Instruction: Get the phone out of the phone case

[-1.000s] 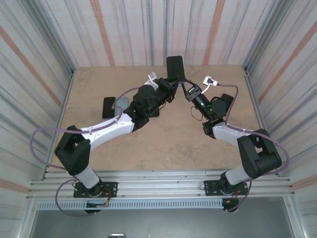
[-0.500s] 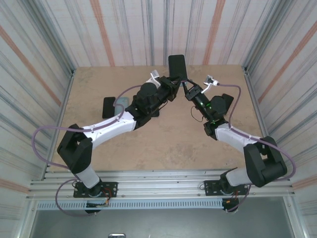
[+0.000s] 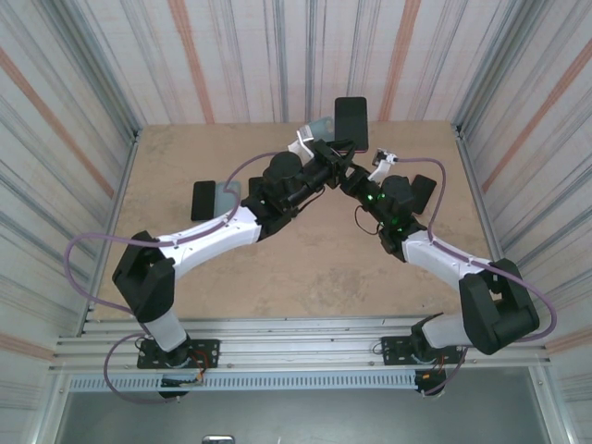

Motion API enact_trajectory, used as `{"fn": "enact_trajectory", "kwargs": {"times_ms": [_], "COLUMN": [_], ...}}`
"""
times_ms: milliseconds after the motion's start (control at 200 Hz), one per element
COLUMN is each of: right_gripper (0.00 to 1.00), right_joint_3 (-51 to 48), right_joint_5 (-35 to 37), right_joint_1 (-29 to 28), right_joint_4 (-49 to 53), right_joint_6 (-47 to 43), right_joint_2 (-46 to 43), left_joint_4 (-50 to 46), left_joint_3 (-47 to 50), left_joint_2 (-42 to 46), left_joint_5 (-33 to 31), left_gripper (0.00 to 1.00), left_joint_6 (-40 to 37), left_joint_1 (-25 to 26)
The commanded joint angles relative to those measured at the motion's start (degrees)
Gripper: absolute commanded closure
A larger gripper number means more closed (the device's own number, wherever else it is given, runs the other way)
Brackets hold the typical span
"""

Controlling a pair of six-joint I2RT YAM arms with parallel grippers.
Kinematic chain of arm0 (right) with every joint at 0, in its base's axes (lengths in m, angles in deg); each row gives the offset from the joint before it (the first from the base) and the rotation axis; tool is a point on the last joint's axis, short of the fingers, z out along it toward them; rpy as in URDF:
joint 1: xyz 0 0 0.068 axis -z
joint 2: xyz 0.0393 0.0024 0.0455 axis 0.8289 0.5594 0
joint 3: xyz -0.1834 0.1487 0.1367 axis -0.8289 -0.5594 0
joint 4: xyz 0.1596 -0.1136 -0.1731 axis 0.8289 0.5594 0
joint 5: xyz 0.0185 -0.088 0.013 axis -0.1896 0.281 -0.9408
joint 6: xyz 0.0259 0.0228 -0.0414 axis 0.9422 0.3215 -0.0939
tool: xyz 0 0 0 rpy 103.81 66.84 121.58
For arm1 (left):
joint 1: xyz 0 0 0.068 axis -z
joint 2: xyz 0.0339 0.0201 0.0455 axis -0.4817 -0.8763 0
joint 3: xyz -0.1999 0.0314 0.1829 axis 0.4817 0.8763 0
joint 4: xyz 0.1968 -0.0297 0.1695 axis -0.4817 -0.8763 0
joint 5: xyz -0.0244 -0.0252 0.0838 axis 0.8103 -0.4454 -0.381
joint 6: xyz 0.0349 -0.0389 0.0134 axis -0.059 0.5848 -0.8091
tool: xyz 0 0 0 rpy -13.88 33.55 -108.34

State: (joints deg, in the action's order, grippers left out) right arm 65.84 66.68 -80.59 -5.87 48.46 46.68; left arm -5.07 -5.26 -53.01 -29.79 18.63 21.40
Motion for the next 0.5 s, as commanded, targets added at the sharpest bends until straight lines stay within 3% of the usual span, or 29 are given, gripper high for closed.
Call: {"fn": "enact_trajectory", "kwargs": {"times_ms": [0,491], "right_gripper": [1.00,1.00], "right_joint_3": [-0.4,-8.6], "right_joint_5": [1.2,1.9], "right_joint_1": [1.8,9.8], "right_joint_4": [3.1,3.2], "right_joint_6": [-1.6,6.7], "right_joint_2": [-1.7,-0.7], "left_joint_4": [2.3,1.4], "left_joint_3": [0.8,14.0], "left_joint_2": [2.4,-0.2], "left_joint_5": [0.4,-4.4], "left_gripper": [1.00,1.00], "left_joint_6": [-2.7,-2.3], "left_joint_1": [-0.9,-1.9]}}
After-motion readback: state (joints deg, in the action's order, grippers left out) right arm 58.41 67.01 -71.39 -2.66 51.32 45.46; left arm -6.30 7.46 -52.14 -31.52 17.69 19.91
